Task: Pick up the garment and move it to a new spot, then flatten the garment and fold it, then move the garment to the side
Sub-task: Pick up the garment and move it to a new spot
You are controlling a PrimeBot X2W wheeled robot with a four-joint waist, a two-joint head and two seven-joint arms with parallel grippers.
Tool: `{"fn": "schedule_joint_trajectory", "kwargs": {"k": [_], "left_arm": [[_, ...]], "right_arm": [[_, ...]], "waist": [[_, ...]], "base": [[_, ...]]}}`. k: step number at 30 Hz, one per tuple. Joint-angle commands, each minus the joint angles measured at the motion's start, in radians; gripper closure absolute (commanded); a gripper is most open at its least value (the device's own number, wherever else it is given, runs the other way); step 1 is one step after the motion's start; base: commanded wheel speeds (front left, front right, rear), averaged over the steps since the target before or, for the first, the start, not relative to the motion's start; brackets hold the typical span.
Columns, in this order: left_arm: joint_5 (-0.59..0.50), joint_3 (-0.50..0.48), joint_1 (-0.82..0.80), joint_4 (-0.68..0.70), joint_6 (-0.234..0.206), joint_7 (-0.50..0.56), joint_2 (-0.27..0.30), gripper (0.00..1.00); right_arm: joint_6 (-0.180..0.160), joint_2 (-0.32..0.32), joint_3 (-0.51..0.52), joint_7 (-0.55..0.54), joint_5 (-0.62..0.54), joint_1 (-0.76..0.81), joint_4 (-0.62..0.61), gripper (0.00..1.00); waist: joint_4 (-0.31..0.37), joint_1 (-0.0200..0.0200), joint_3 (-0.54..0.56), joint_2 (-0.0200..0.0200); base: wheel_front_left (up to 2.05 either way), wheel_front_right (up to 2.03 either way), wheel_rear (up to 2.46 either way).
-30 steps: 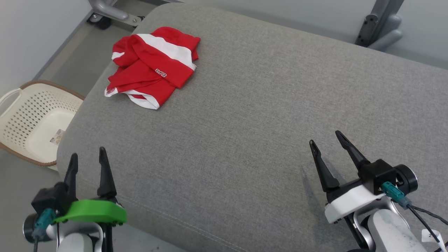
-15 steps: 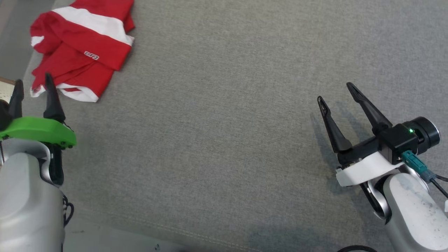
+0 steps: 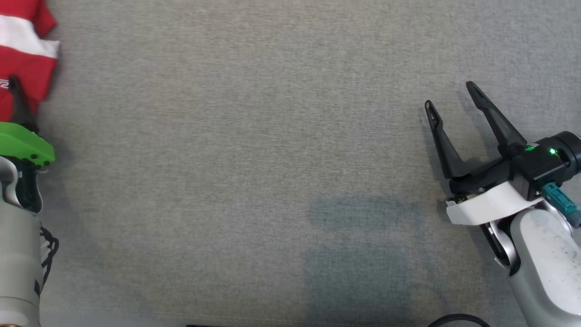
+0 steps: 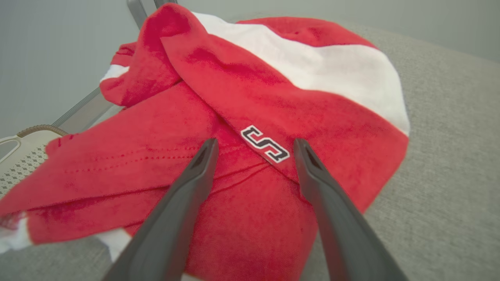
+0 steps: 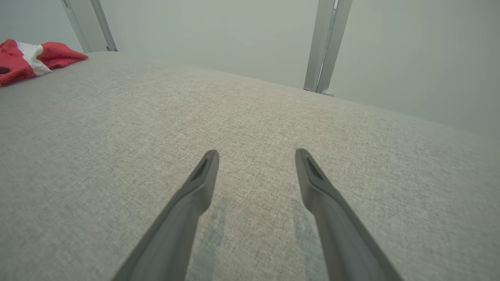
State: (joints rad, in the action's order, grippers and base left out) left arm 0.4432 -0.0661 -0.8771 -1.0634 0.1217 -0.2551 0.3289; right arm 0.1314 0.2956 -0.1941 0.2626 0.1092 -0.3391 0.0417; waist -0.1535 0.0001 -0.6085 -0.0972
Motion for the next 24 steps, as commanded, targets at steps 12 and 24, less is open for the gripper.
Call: {"fn": "schedule_joint_trajectory", "kwargs": {"k": [12, 24], "left_arm": [[-0.013, 0.016, -0.053, -0.081, -0.024, -0.003, -0.002, 1.00], [-0.127, 0.122, 0.117, 0.338, 0.009, -0.008, -0.152, 1.00]], "right_arm": [[-0.002, -0.046, 0.023, 0.002, 0.011, -0.006, 0.012, 0.00], [-0.002, -0.137, 0.014, 0.002, 0.033, 0.035, 0.066, 0.00]], "waist": [[0.099, -0.0001, -0.030, -0.0002], [0.162, -0.0001, 0.135, -0.0002]], "base": [[0.00, 0.00, 0.00], [0.00, 0.00, 0.00]]}}
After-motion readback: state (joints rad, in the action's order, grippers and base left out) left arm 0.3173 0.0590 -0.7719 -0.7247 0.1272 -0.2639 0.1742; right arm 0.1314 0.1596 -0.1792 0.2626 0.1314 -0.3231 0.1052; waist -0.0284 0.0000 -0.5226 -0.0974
